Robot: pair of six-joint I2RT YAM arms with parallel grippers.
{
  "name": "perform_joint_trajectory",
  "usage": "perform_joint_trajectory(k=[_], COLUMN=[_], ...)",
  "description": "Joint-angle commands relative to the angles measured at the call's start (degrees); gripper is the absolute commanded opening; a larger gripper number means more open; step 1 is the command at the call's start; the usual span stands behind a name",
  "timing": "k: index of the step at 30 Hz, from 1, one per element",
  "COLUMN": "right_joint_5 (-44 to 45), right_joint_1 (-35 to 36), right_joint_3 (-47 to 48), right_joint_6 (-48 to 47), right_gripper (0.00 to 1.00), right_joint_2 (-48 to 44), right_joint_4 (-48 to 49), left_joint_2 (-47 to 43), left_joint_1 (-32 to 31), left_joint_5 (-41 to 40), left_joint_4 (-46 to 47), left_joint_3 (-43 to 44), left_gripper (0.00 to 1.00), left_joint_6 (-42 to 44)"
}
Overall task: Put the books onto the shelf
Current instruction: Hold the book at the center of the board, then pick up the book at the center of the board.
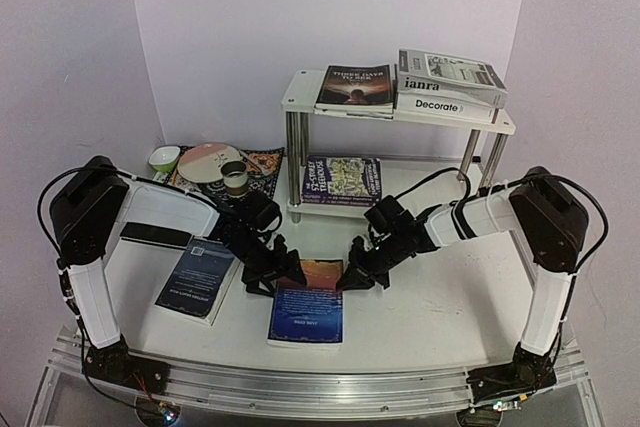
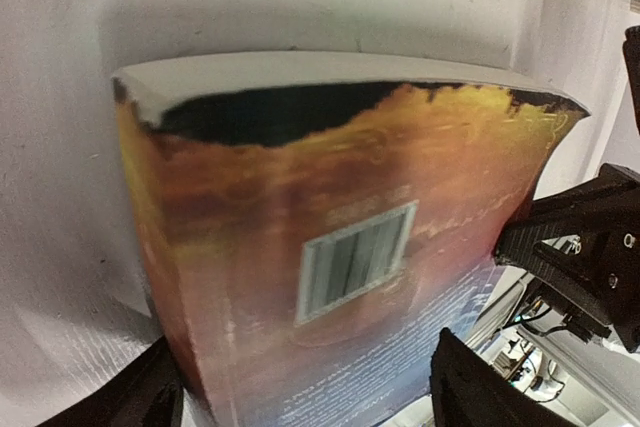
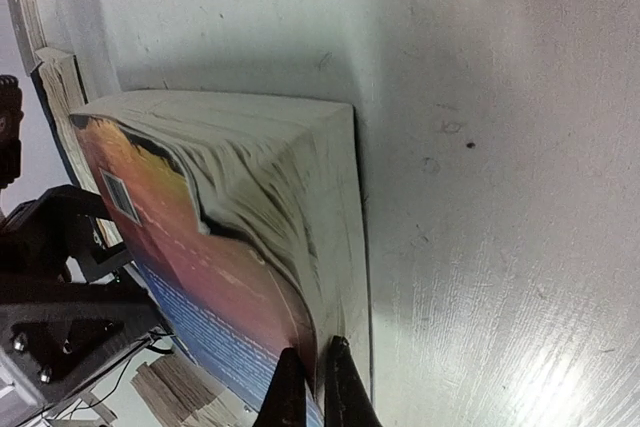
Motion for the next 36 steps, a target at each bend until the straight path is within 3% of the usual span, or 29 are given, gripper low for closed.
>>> perform_joint_trajectory(k=[1,4,13,18,21,24,26,30,36], right_joint_5=[2.04,1.52,0.81,1.23,1.70,2.74,3.85,4.68,3.30], right_joint_1=[2.15,2.18,2.09,2.07,2.07,1.73,1.31,0.82,0.75], right_joint_3=[-1.88,-1.96,-1.06,1.07,2.18,2.97,3.04,4.74,7.27], right_joint_6=[0.56,0.24,-1.13,-3.53,-5.28,-8.17,-10.45,-14.44,-15.67], right_gripper=[0.00,0.00,0.00,0.00,0.06,0.28,0.36,0.49,0.62], right_joint_2=[4.98,4.80,4.14,3.55,2.67,0.04,-3.23,-7.53,-9.61], right_joint_4=[1.69,1.69,0.78,-2.73,-5.27,-8.70,-11.52,-17.41,-20.61], left_joint_2=[3.23,-0.03,-5.10,-7.77,-9.24,-11.96,-14.76,-17.88,-18.75], left_joint_1=[-1.67,-1.67,-1.67,-1.67,-1.67,-1.67,-1.67,-1.93,-2.02], left_joint_5=[8.37,7.64,9.94,7.93,6.71,4.73,1.39,-3.87,-2.97], left_joint_4=[19.76,21.32,25.96,25.91,25.81,23.95,18.11,2.10,0.76], left_joint_3=[-1.10,0.07,4.73,4.81,3.51,1.85,2.13,7.46,10.58], left_gripper=[0.70,0.54,0.26,0.02,0.00,0.00,0.00,0.00,0.00], left_joint_6=[-3.90,-3.07,-7.84,-8.39,-9.50,-8.30,-4.86,5.11,9.16])
